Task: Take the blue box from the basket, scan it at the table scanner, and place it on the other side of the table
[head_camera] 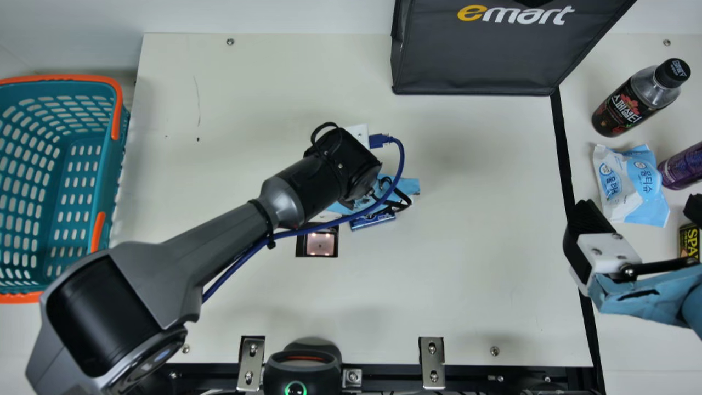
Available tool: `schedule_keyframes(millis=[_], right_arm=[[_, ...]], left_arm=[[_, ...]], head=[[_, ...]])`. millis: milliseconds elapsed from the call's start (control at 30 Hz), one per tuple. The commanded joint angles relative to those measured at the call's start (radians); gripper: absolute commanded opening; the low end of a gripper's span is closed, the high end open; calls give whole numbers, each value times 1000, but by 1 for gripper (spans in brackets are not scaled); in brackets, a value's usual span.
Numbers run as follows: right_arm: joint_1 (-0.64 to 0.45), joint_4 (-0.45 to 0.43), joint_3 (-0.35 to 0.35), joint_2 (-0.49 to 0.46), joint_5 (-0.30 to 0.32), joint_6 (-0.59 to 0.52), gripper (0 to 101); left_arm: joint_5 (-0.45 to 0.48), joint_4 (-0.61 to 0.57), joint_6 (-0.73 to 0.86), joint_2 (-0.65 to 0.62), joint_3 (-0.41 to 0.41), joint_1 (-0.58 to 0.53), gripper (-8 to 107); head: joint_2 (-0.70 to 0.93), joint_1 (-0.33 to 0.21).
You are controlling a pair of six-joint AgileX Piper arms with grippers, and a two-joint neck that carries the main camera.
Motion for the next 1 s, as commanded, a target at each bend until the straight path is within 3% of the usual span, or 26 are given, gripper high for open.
schedule_keyframes(millis=[0,300,700,967], right_arm=[[0,0,0,0,0,0,95],[0,0,0,0,0,0,95],[0,0,0,0,0,0,95],[0,0,0,0,0,0,95]], left_arm=[[-8,-6,-1,-4,7,2,62],[-88,-79,24,-57,76,25,90],[-242,-339,250,-269,308,137,90],[-267,-513,495,-466,484,271,90]], head=[[0,-29],[0,-29],[0,-29],[0,-29]])
